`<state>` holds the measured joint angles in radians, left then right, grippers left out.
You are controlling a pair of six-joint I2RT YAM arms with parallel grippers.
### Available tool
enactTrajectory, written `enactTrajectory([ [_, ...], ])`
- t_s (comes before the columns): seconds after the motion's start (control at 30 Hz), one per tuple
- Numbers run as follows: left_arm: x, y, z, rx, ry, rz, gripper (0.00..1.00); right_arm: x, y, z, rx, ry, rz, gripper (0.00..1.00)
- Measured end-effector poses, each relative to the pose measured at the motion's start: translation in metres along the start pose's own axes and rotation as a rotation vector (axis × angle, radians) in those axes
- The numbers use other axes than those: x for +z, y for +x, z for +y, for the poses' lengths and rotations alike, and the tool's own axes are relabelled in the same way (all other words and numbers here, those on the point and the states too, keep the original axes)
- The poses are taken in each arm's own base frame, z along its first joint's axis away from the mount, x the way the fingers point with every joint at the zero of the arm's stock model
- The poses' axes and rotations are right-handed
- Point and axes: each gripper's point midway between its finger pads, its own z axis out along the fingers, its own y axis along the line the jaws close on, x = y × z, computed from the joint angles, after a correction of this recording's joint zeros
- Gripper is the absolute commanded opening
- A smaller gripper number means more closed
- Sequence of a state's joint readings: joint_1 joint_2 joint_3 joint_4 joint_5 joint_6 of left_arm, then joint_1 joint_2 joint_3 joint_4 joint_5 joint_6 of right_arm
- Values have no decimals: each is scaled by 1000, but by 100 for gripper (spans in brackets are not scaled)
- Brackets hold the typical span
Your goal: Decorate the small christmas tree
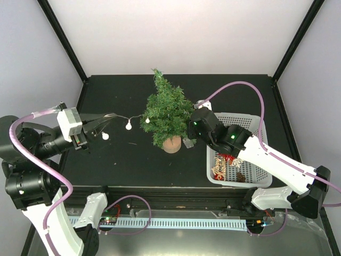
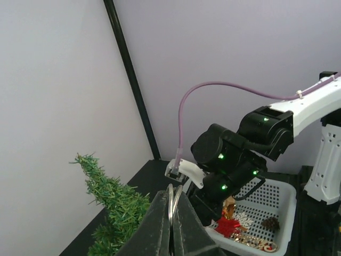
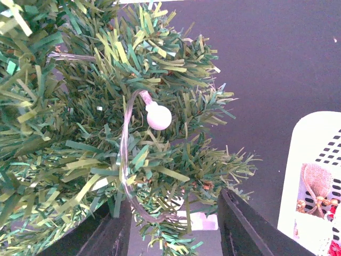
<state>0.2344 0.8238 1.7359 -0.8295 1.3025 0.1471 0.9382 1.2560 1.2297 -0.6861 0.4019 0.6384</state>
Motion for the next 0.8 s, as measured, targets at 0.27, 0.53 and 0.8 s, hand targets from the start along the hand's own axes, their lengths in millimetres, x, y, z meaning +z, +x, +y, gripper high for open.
enactTrajectory([
  [0.27,7,-2,21,-49,13,-11,1,7,-6,1,-10,29,-10,75],
  [0.53,66,35,45,-167,134,96,2,6,-10,-4,-8,65,-27,78],
  [0.8,102,43,6,-86,238,194,2,-38,-38,-27,61,90,-165,78],
])
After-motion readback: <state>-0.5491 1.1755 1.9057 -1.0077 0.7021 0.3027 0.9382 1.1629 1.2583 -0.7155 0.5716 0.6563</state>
